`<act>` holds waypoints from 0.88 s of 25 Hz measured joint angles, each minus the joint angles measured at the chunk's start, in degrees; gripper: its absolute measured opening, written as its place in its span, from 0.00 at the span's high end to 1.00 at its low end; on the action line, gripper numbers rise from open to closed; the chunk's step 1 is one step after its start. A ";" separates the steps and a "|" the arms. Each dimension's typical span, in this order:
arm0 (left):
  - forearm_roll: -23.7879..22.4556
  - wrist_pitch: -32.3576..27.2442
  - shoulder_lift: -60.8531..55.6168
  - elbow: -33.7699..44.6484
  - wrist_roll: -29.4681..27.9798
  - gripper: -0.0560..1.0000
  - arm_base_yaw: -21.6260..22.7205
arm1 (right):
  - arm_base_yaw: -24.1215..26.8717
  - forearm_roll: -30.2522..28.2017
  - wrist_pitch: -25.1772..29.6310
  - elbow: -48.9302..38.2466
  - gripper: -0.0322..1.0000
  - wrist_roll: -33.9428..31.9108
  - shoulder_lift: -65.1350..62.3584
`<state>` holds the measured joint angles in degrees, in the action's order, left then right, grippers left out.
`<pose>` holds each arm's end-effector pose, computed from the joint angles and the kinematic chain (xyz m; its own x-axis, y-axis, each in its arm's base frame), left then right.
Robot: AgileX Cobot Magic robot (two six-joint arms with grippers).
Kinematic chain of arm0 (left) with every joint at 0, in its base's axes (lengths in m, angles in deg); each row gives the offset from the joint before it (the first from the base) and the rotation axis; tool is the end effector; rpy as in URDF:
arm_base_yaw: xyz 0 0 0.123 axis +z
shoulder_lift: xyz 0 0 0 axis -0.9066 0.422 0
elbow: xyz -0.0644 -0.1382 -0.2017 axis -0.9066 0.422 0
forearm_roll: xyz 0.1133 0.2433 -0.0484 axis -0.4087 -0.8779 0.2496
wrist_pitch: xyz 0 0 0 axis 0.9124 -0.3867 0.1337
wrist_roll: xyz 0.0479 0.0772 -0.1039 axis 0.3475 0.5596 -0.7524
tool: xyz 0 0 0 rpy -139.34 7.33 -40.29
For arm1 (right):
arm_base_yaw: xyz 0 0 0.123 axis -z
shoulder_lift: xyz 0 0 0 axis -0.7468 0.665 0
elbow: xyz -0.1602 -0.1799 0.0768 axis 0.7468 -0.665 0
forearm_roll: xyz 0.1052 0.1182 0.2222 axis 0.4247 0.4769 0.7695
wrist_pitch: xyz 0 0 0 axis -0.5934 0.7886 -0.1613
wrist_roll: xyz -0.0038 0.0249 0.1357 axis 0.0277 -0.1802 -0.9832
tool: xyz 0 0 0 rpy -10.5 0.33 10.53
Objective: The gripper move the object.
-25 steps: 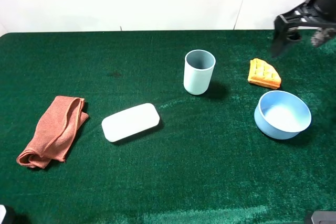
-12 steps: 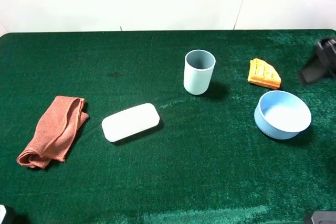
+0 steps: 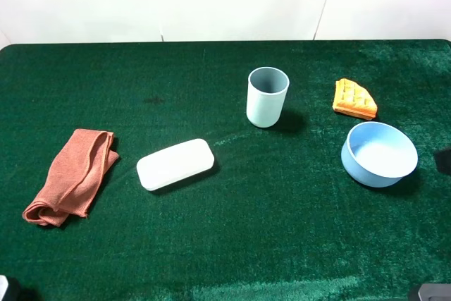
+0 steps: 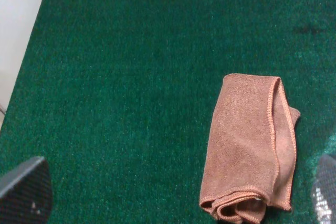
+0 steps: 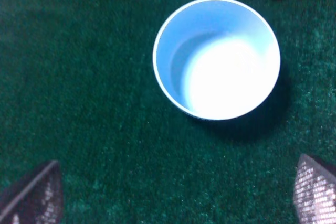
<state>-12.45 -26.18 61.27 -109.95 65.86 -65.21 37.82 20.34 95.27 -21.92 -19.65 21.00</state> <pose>0.0864 0.0093 0.2675 -0.4500 0.0177 -0.8929 -0.0511 0.9977 0.0455 0.1460 0.0394 0.2248 -0.7787 -0.2081 -0.5919 -0.2817 0.9589 0.0334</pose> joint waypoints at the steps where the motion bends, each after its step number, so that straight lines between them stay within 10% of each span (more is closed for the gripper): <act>1: 0.00 0.00 0.00 0.00 0.00 0.01 0.00 | 0.00 0.00 0.00 -0.79 0.33 0.00 -2.11; 22: 0.00 0.00 0.00 0.00 0.00 0.01 0.00 | 0.00 0.37 -2.86 -3.47 0.33 2.37 -28.57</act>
<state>-12.45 -26.18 61.27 -109.95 65.86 -65.21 37.82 20.71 92.41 -25.39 -17.28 -7.57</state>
